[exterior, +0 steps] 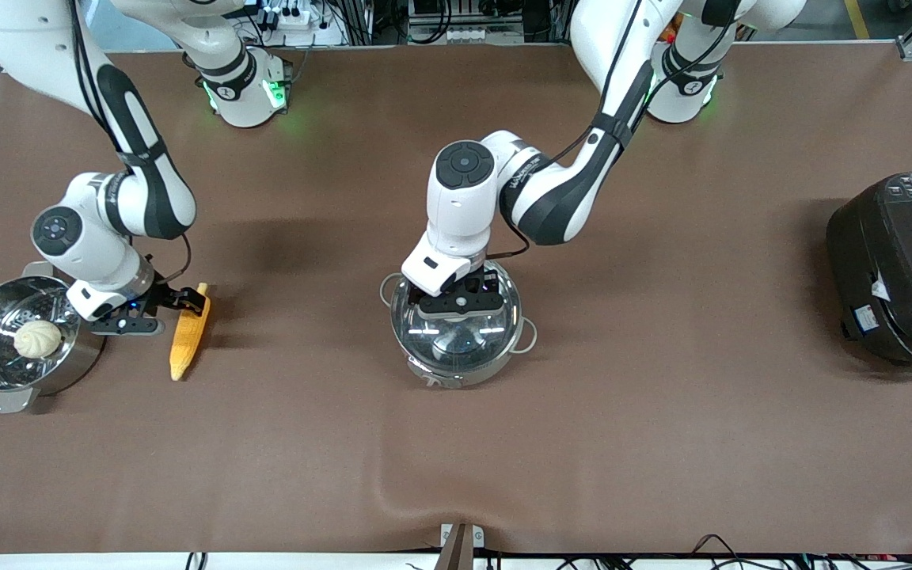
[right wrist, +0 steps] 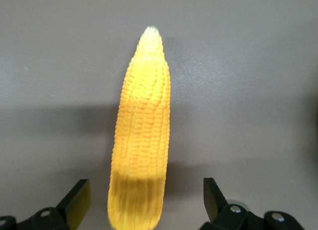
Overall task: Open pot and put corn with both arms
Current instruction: 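Grasp the lid knob with the left gripper while the right gripper grasps the corn, then lift the glass lid off the pot while the right gripper carries the corn over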
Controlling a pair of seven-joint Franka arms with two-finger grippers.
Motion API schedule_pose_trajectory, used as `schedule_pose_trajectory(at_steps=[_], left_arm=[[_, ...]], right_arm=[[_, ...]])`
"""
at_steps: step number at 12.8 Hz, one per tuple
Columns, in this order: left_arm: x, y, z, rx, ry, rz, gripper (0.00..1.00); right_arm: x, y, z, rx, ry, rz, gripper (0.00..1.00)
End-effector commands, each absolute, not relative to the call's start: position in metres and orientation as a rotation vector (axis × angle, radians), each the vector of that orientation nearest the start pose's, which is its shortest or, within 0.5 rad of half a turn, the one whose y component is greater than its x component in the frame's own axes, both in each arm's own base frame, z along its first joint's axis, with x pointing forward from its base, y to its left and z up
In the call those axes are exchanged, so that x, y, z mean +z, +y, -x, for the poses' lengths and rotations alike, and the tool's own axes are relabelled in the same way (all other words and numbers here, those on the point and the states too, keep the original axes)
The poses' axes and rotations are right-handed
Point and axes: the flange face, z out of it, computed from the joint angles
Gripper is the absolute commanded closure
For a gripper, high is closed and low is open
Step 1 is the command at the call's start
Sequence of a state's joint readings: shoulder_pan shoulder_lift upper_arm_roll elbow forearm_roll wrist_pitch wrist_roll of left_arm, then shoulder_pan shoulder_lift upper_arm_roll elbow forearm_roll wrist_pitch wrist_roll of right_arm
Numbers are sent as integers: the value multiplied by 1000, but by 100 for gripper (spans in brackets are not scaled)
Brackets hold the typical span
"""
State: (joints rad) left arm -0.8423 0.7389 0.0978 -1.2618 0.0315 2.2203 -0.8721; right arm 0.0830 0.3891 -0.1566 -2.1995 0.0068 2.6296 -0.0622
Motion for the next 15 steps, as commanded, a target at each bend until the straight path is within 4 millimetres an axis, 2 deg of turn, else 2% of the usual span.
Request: schedule_pose_trajectory(at_steps=[1,2,3,4,5,6,7,8,10,12,13,14,15], left_arm=[[343,-538,-545,-304,-173,3211,43],[342,-535,-542,-214,-209,3209,94],[341,-534,-538,-164,-212,3192,100],[342,-532,-538,-155,-218,3188,100],[349,-532,-538,-162,-219,3194,100],[351,-533,-537,-162,-217,3196,100],[353,-531,-536,-146,-217,3187,100],[354,-530,-535,-132,-217,3179,100],[366,-527,-537,-147,-228,3190,100],[400,-515,-544,-184,-259,3209,100],[420,-499,-554,-202,-301,3214,100],[441,-475,-569,-226,-368,3217,100],[456,-441,-589,-225,-462,3203,100]], right_arm=[[187,-51,-581,-53,75,3195,0],[180,-45,-583,-46,127,3171,0],[173,-45,-583,-35,177,3150,18],[172,-44,-585,-36,185,3146,43],[173,-39,-585,-38,173,3145,61],[176,-41,-586,-43,171,3146,78],[187,-39,-589,-71,157,3143,88],[205,-32,-591,-75,142,3135,90],[259,-20,-605,11,114,3108,89],[320,-10,-625,164,75,3078,85],[344,1,-633,196,39,3073,85],[366,29,-640,201,-35,3080,85],[380,50,-643,207,-43,3084,85]])
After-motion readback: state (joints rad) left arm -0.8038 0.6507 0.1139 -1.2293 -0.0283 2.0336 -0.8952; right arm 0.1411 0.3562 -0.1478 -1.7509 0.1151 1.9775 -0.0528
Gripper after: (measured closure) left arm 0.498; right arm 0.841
